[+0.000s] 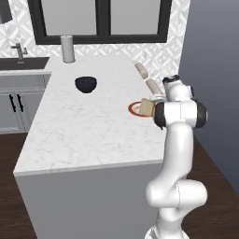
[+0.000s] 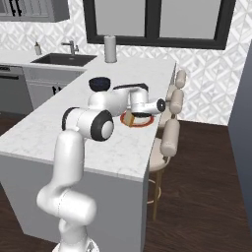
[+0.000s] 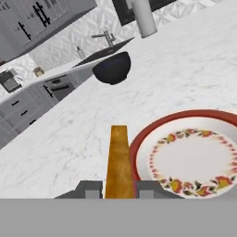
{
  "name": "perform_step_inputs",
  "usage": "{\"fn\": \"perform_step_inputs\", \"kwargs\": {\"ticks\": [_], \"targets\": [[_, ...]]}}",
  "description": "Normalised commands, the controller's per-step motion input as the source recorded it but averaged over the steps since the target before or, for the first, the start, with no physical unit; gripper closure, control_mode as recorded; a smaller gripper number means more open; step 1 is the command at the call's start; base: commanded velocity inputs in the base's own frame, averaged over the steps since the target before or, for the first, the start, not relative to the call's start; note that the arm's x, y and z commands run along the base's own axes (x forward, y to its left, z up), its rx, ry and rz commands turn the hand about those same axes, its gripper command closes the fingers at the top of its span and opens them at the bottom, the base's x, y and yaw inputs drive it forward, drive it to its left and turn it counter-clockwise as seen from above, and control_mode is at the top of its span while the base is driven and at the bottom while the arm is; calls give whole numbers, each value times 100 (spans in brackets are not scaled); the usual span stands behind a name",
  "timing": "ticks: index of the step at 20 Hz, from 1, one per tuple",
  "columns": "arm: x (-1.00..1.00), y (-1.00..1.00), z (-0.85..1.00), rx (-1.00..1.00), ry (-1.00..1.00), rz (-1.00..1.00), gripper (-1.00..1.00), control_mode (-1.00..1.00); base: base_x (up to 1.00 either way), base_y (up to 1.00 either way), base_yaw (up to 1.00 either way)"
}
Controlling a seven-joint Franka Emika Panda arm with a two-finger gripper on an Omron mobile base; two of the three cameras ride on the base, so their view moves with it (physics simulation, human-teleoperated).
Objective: Start the toaster. Once the lever pops up, take the bread to the plate on the dining counter.
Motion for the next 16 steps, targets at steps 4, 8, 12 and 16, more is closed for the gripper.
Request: {"fn": "perform_step_inputs", "kwargs": {"ticks": [4,8,12,16], "targets": [[38,0,-4,0,0,0,100,-100,0,0,0],[50,0,2,0,2,0,100,-100,0,0,0],[58,0,-4,0,3,0,100,-100,0,0,0],[48,-11,-21,-2,0,2,100,-100,0,0,0]]}}
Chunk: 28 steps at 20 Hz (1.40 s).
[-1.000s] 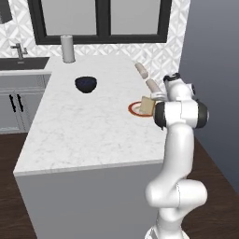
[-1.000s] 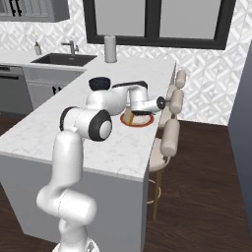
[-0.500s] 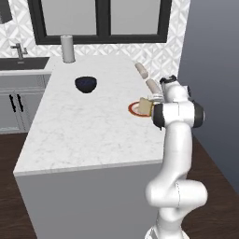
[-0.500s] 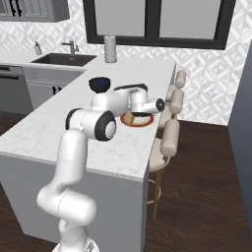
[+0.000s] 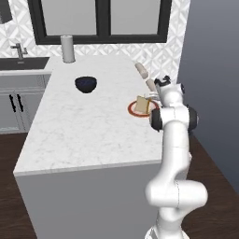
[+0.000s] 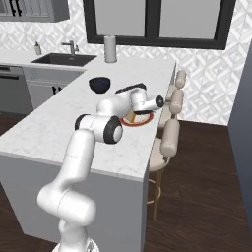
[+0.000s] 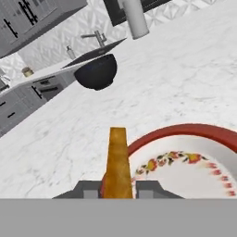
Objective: Start the toaster. Once the lever pops up, take the bread to the plate on the dining counter.
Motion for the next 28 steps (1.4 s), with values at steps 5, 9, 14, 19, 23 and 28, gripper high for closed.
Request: {"fn": "perform_step_inputs", "kwargs": {"ticks": [5,9,14,19,23,28], "targets": [[9,-39,-10,-1,0,3,-100,-100,0,0,0],[-16,-36,1,0,0,0,-100,-100,0,0,0],[-56,-6,31,0,-5,1,-100,-100,0,0,0],[-92,-2,94,0,-26,2,-100,-100,0,0,0],[-100,-2,57,-2,-43,6,-100,-100,0,0,0],[-100,0,5,-8,-36,1,-100,-100,0,0,0]]}}
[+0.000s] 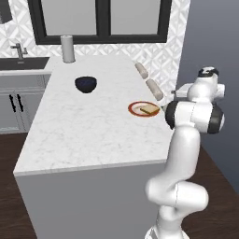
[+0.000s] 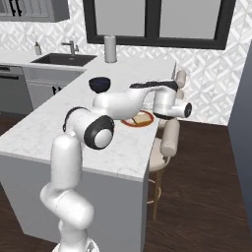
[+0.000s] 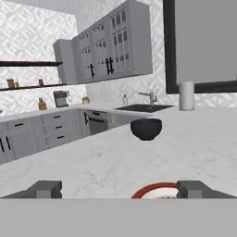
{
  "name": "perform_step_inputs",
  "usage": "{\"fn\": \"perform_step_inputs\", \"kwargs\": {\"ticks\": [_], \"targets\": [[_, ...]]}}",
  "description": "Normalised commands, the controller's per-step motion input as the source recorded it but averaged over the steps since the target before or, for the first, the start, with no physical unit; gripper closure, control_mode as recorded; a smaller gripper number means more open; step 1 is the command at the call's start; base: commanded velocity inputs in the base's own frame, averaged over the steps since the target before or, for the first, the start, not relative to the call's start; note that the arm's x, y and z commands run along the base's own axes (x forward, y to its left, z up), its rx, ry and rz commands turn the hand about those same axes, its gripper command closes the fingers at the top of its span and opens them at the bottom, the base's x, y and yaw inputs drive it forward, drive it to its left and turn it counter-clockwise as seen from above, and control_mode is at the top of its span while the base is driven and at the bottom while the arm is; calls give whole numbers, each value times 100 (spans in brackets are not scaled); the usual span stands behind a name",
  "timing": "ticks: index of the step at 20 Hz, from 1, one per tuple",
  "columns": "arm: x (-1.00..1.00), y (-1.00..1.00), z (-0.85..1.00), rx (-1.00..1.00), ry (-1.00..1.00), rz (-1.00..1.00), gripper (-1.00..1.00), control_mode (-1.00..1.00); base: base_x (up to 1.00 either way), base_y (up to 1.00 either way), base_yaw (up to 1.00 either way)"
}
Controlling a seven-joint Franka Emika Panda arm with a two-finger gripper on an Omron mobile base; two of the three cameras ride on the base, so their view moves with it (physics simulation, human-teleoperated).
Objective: Start the toaster. Once the lever pops up, take the bread to the plate on the dining counter.
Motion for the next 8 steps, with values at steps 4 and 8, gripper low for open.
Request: {"fn": "perform_step_inputs", "kwargs": {"ticks": [4,8], "targets": [[-100,2,0,-16,-22,0,-100,-100,0,0,0],[-100,29,0,-29,-14,0,-100,-100,0,0,0]]}}
